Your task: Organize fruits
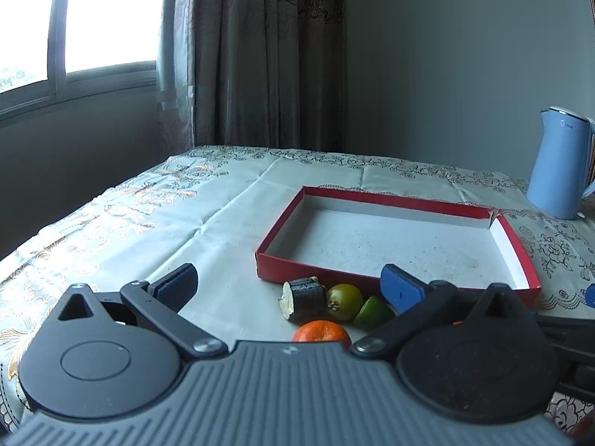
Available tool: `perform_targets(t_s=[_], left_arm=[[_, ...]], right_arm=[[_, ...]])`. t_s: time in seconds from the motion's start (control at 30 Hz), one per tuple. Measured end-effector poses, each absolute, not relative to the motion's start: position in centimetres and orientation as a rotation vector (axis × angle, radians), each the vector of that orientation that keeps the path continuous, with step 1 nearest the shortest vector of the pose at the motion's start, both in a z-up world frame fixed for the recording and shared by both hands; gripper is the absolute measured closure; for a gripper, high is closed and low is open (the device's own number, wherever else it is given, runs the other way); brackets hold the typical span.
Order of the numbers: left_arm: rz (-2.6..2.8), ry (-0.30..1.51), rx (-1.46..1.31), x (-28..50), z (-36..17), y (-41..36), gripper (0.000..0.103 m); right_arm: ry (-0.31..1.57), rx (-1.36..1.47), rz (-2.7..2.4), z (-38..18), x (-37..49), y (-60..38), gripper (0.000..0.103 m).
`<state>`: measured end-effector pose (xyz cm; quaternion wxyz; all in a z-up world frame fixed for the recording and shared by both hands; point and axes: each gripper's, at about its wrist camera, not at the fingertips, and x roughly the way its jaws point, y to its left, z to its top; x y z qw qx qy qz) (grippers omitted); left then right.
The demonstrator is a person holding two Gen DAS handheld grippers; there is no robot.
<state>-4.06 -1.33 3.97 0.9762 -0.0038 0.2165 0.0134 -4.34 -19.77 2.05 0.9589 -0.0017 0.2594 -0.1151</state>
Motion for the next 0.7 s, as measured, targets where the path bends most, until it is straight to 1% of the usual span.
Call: perform_targets(t_s=[0.7], left_arm=[[0.016,0.455,-0.04,-3.96,3.58,-1.12,0.0]], right_arm=[[0.53,0.0,-0.232,1.92,-4.59,-19.88,0.0]])
